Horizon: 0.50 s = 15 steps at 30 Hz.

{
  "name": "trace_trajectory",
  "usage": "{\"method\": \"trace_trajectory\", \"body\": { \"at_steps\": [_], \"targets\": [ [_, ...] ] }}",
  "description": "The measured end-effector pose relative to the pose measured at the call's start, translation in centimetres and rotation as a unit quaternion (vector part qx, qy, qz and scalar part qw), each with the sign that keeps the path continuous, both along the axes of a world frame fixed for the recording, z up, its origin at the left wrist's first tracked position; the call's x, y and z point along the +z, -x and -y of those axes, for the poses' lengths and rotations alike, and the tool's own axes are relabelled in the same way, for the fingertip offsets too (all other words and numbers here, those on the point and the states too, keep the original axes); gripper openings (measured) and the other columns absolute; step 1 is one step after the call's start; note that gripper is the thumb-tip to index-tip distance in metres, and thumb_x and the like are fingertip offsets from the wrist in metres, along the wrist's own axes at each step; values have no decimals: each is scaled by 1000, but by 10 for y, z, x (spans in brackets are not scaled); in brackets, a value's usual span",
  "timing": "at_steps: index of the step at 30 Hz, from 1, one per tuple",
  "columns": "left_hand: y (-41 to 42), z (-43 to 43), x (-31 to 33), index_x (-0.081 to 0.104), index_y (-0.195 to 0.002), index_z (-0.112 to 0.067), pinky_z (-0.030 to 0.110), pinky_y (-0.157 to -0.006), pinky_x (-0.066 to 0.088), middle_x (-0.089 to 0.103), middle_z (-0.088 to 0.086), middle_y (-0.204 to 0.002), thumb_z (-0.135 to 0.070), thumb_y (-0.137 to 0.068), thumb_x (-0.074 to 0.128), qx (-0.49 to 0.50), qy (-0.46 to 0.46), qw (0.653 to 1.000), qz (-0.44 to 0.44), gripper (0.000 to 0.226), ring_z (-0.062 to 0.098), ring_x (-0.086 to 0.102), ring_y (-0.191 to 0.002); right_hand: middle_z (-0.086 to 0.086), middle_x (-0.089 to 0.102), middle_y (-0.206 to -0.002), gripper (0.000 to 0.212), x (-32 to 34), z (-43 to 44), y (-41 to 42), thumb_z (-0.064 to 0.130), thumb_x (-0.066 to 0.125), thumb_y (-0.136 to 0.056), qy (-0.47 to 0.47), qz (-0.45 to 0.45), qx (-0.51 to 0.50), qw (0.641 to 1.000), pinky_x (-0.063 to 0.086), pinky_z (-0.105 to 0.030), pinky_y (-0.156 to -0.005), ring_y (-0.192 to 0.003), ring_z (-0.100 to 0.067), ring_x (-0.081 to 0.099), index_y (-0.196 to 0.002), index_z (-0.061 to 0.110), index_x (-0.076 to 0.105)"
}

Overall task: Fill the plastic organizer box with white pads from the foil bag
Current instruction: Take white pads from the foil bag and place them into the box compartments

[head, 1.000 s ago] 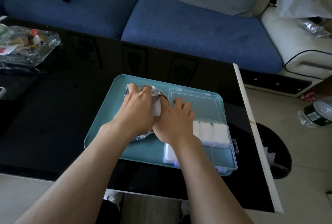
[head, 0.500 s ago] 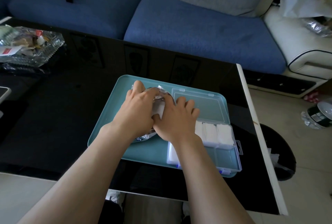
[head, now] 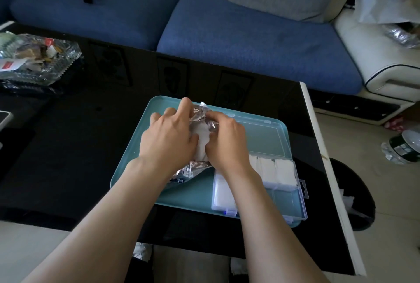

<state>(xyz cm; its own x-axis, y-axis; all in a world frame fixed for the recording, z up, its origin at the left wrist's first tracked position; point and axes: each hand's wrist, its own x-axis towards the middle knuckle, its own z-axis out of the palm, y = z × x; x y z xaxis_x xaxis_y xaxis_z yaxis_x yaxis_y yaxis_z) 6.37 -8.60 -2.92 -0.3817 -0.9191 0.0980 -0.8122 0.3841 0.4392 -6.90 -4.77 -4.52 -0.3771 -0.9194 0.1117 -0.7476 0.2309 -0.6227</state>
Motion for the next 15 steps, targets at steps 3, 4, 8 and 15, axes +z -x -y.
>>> {"method": "trace_trajectory", "body": {
  "at_steps": [3, 4, 8, 15],
  "targets": [
    [1, 5, -9, 37, -114, -23, 56, -77, 52, 53, 9, -96, -11, -88, 60, -15, 33, 998, -54, 36, 43, 55, -85, -1, 72, -128, 67, 1, -3, 3, -14, 57, -86, 11, 62, 17, 998, 55, -28, -95, -113, -17, 66, -145, 18, 63],
    [2, 6, -11, 39, -111, -23, 56, -74, 51, 49, 8, -95, -5, -88, 57, -11, 40, 997, -61, 34, 43, 53, -80, 0, 71, -130, 67, 1, -2, 4, -14, 56, -86, 13, 73, 19, 997, 55, -24, -95, -113, -15, 66, -144, 19, 64],
    [6, 6, -9, 44, -105, -19, 45, -63, 45, 42, 9, -104, 0, -93, 51, 25, 22, 997, -69, 24, 39, 52, -74, 6, 72, -128, 62, 2, -4, 10, -14, 58, -85, 20, 99, 27, 995, 43, 3, -81, -112, -5, 64, -133, 23, 72],
    [10, 4, -6, 49, -109, -21, 52, -77, 50, 51, 7, -111, -5, -93, 51, -20, 47, 992, -117, 23, 37, 55, -94, 10, 72, -117, 62, 5, -11, 19, -22, 57, -82, 17, 124, 39, 991, 51, -7, -76, -104, -4, 66, -120, 25, 71]
  ]
}}
